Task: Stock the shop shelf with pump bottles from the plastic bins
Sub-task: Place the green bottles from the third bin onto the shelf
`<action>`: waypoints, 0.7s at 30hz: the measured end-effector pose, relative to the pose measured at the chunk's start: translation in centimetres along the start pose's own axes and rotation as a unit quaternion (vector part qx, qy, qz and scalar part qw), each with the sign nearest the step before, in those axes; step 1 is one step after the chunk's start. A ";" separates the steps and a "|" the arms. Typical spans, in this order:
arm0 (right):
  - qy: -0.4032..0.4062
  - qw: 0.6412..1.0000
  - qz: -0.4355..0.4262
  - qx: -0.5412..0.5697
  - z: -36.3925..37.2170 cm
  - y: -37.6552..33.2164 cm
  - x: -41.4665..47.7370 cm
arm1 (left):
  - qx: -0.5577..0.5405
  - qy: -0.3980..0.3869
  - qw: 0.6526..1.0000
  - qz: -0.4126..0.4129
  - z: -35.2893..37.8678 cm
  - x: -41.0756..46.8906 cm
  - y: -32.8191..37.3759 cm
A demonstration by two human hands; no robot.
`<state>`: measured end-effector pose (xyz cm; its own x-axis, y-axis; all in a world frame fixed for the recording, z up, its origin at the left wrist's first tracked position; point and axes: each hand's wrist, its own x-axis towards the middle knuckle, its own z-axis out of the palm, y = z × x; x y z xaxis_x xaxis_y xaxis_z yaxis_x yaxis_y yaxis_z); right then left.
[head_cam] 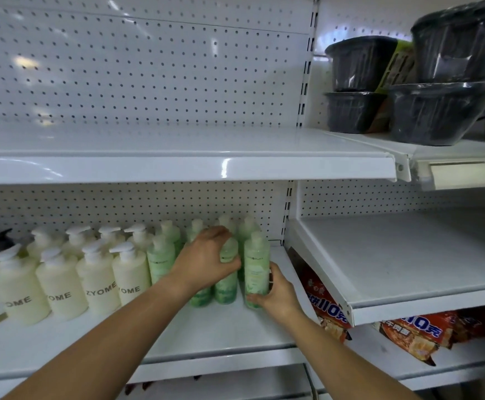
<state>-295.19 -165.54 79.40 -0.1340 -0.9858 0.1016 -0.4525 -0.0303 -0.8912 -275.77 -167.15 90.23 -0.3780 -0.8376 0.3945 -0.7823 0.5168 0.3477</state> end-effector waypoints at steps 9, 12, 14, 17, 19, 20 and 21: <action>0.019 1.000 0.004 0.014 2.2 0.9 1.7 | 0.007 -0.005 1.000 0.013 -0.6 -0.1 0.0; 0.011 1.000 0.006 0.000 2.3 1.1 1.8 | 0.018 -0.006 1.000 0.020 -0.6 0.2 -0.3; 0.011 1.000 0.008 -0.012 2.3 1.2 1.9 | 0.019 -0.007 1.000 0.021 -0.5 0.4 -0.7; 0.014 0.999 0.019 -0.022 2.4 1.6 2.0 | 0.028 -0.007 0.999 0.027 0.2 0.4 -1.3; 0.005 0.999 0.020 -0.034 2.3 1.3 2.1 | 0.048 -0.002 0.998 0.033 0.7 0.4 -1.6; -0.001 0.999 0.026 -0.042 2.3 1.1 2.1 | 0.054 0.000 0.998 0.035 0.9 0.4 -1.6; -0.005 0.999 0.029 -0.044 2.2 0.9 2.2 | 0.056 0.004 0.998 0.038 1.0 0.4 -1.8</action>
<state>-293.99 -168.14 77.83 -0.1531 -0.9872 0.0457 -0.5206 0.0413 -0.8528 -275.04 -168.59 88.90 -0.4346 -0.7952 0.4228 -0.8022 0.5552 0.2197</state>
